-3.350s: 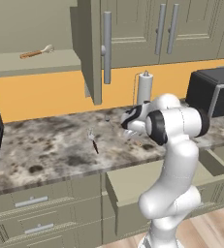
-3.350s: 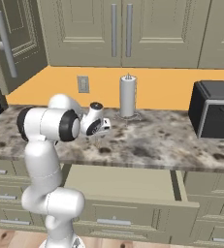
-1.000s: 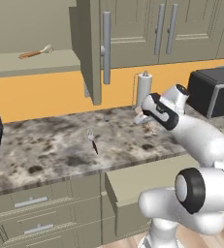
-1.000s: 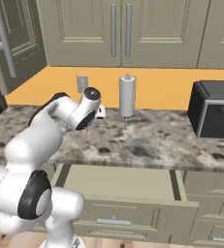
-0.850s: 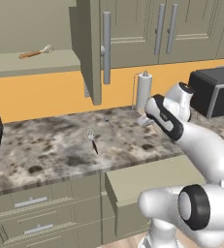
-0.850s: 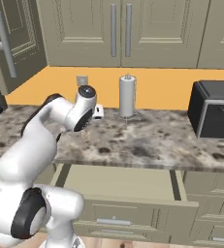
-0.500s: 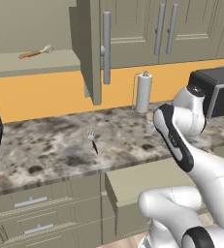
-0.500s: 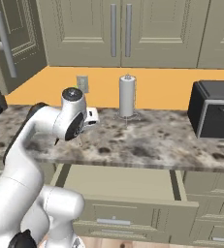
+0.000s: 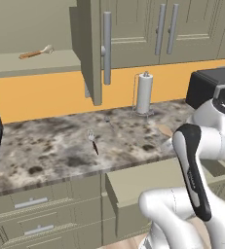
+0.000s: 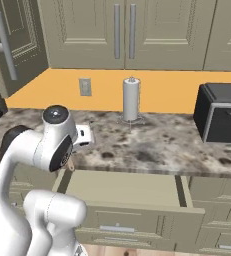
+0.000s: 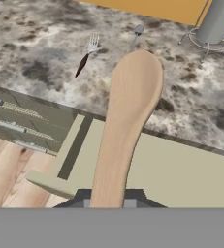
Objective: Organize the utensils by type. Pick up the wooden spoons from the counter and place them in the open cabinet. Then pick up the metallic utensils from the counter and place them in the open drawer.
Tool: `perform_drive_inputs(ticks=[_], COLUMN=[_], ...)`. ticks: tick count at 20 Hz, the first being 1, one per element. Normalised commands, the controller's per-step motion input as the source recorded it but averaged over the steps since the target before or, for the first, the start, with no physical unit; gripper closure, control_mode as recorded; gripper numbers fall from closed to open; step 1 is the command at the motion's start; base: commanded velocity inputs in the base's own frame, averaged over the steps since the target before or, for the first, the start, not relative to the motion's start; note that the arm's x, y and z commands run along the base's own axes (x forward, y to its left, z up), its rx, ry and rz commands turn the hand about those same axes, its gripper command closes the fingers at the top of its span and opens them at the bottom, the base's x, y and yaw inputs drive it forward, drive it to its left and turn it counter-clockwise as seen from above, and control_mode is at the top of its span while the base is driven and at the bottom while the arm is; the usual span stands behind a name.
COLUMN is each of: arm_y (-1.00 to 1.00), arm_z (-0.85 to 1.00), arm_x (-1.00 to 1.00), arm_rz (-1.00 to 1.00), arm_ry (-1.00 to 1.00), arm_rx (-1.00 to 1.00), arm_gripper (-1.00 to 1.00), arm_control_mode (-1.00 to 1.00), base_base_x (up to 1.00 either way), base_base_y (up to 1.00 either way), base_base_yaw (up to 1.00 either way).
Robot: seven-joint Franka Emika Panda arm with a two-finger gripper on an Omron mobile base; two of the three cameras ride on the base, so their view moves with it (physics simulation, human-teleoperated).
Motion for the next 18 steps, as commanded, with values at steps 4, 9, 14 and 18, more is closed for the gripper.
perform_drive_inputs(ticks=[4,9,14,18], arm_y=[0.08,0.04,0.0,0.0], arm_z=[0.02,0.0,0.13,0.12], arm_x=[-0.11,0.0,-0.21,-0.31], arm_rz=[0.05,0.07,0.06,0.04], arm_ry=[0.05,0.08,0.0,-0.02], arm_rx=[-0.06,-0.04,0.0,0.0], arm_gripper=[1.0,1.0,1.0,1.0], arm_control_mode=[-1.0,-1.0,-1.0,1.0], base_base_x=[0.0,0.0,0.0,-0.12], base_base_y=[0.0,0.0,0.0,0.0], base_base_yaw=[0.0,0.0,0.0,0.01])
